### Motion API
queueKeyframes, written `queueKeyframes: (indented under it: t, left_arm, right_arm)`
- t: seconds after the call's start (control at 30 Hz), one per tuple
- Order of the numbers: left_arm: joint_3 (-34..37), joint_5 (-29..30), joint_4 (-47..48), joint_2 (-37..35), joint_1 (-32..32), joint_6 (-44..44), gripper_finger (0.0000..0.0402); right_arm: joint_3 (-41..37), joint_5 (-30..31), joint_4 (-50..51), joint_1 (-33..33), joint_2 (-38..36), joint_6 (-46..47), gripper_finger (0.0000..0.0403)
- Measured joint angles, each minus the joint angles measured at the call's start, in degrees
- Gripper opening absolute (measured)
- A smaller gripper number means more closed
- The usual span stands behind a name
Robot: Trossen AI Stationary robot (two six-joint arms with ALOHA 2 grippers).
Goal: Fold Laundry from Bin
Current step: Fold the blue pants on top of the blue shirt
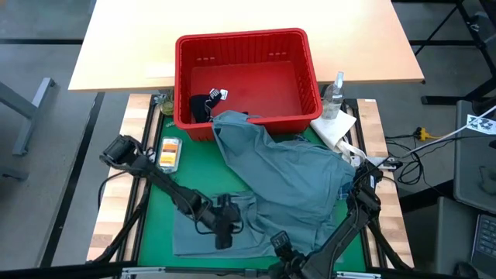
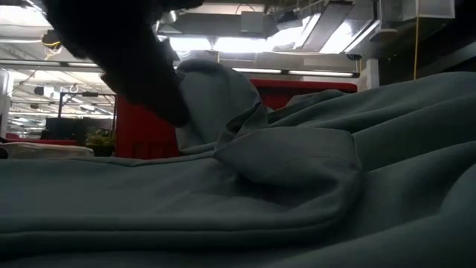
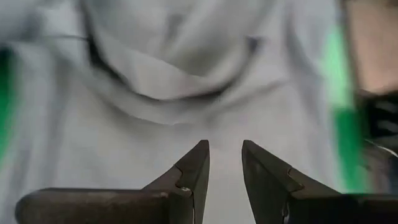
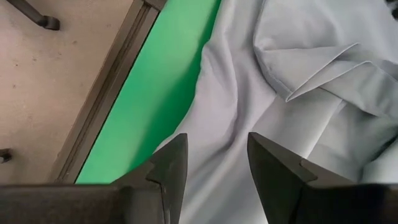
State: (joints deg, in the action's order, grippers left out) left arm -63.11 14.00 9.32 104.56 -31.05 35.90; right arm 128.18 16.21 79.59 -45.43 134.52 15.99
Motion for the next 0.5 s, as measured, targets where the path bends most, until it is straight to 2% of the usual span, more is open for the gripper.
queueKeyframes:
  t: [0.1, 0.17, 0.33, 0.5]
  left_arm:
    - [0.0, 8.32, 1.26, 1.13, -0.81, 1.35, 0.009]
    - [-0.07, 10.29, 0.45, 2.8, -0.42, 2.19, 0.009]
    - [0.02, 11.19, -0.99, 8.53, 1.67, 7.26, 0.009]
    - [0.0, 10.32, -9.62, 10.36, 3.19, 7.19, 0.009]
  right_arm:
    - [0.0, -0.35, -0.05, 0.0, 0.0, 0.0, 0.0168]
    - [0.0, -0.38, -0.02, 0.0, 0.0, 0.0, 0.0168]
    - [0.0, -0.38, -0.08, 0.0, 0.0, 0.0, 0.0168]
    - [0.0, -0.84, -0.08, 0.0, 0.0, -0.02, 0.0168]
